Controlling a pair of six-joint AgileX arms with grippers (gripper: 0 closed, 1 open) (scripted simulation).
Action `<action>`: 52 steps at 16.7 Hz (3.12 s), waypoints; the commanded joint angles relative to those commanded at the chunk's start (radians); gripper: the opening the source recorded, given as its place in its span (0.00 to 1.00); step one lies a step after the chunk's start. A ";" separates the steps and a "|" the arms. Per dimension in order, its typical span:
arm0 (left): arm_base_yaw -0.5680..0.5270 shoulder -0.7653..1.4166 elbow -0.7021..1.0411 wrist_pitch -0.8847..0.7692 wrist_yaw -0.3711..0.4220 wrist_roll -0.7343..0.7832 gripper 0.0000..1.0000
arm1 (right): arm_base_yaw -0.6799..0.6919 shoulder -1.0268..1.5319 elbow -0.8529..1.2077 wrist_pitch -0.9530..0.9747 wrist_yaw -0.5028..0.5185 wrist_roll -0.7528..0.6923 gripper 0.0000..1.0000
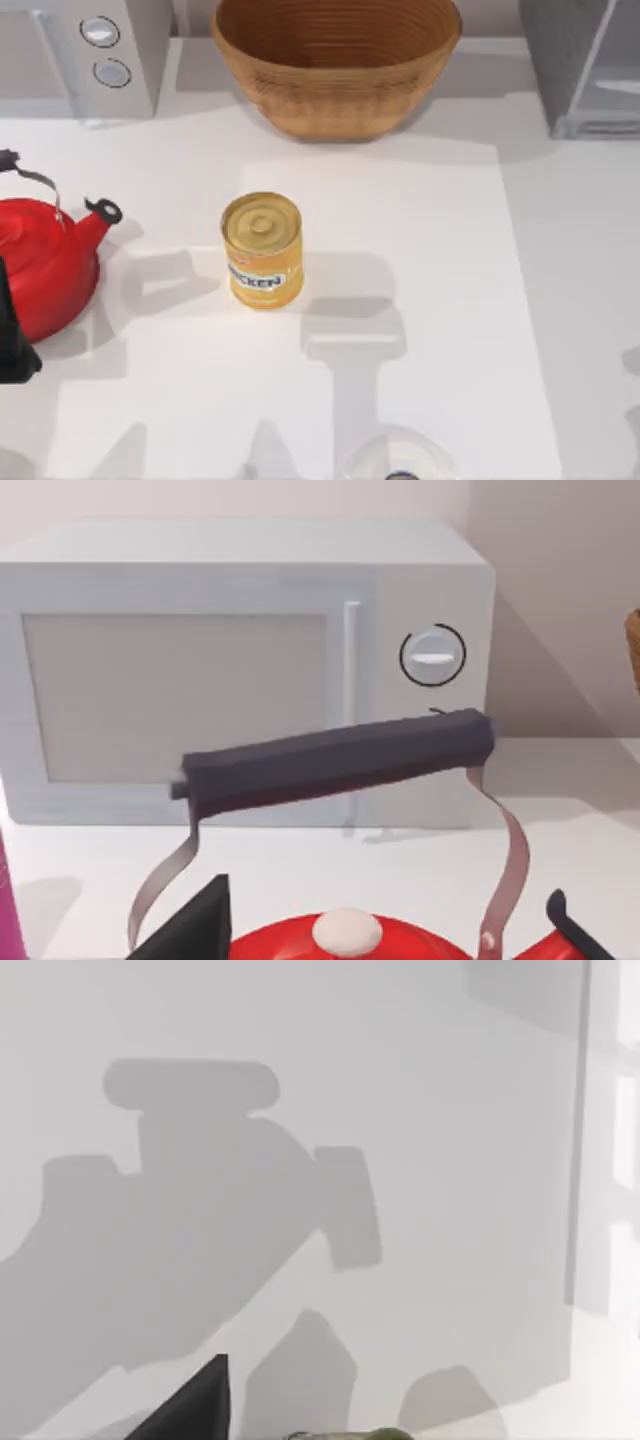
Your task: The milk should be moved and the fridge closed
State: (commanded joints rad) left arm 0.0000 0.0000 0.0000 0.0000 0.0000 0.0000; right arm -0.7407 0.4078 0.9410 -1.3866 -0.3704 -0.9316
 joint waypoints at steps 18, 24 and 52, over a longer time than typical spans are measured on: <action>0.000 0.000 0.000 0.000 0.000 0.000 1.00 | -0.738 1.061 0.281 -0.040 -0.463 -0.951 1.00; 0.000 0.000 0.000 0.000 0.000 0.000 1.00 | -1.027 1.365 0.368 -0.068 -0.554 -1.074 1.00; 0.000 0.000 0.000 0.000 0.000 0.000 1.00 | -0.510 1.415 0.352 0.643 -0.457 -0.222 1.00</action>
State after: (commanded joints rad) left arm 0.0000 0.0000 0.0000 0.0000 0.0000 0.0000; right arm -1.2507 1.8228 1.2933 -0.7434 -0.8276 -1.1535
